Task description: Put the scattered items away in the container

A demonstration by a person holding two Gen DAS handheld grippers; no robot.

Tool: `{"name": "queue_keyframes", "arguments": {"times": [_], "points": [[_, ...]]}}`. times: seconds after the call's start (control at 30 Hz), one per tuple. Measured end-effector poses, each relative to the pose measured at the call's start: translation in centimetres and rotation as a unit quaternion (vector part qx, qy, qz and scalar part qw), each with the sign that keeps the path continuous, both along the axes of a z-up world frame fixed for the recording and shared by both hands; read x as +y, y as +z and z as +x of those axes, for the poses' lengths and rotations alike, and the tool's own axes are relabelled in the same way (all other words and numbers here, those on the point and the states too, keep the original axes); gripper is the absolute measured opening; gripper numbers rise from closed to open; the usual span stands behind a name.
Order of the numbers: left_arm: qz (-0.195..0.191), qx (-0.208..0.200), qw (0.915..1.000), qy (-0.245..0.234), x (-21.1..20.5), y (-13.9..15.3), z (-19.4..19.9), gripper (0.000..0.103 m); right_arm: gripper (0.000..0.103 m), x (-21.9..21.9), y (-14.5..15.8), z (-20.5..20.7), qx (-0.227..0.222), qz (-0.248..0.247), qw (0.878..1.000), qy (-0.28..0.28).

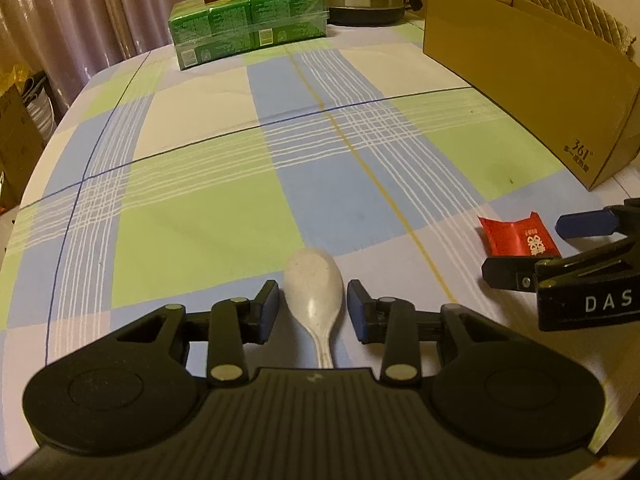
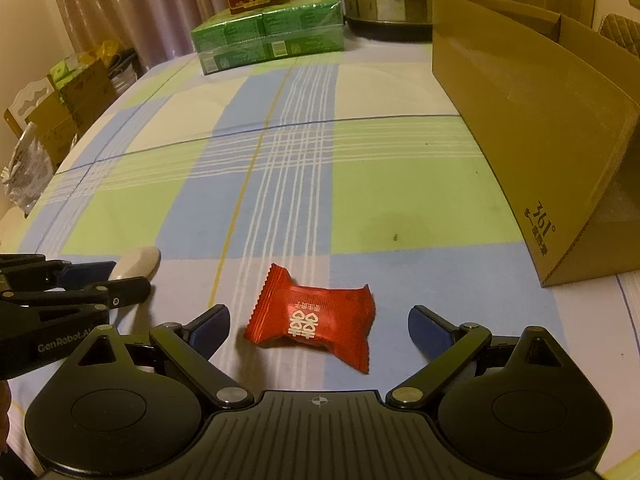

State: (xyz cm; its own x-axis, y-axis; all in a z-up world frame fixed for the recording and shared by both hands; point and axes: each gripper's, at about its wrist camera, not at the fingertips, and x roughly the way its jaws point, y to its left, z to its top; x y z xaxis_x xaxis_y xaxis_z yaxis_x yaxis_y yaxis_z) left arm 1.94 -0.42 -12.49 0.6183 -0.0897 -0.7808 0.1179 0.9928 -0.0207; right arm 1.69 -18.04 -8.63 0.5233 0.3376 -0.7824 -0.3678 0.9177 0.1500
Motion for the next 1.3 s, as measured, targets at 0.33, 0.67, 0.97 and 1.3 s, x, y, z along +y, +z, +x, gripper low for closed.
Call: {"name": "queue_keyframes", "arguments": {"times": [0.33,0.67,0.97,1.3], "points": [[-0.020,0.000,0.9997,0.012,0.5,0.4,-0.6,0.026,0.093,0.2,0.0,0.1,0.000,0.000,1.000,-0.007],[-0.030,-0.010,0.9993,0.019,0.7,1.2,-0.7,0.026,0.062,1.6,0.0,0.1,-0.027,-0.049,0.998,0.004],[-0.027,-0.011,0.9994,0.020,0.6,1.3,-0.9,0.026,0.043,0.7,0.4,-0.5,-0.036,-0.048,0.998,0.024],[-0.027,-0.010,0.9994,0.017,0.3,1.5,-1.5,0.026,0.053,0.2,0.7,-0.5,-0.032,-0.049,0.998,0.010]]}}
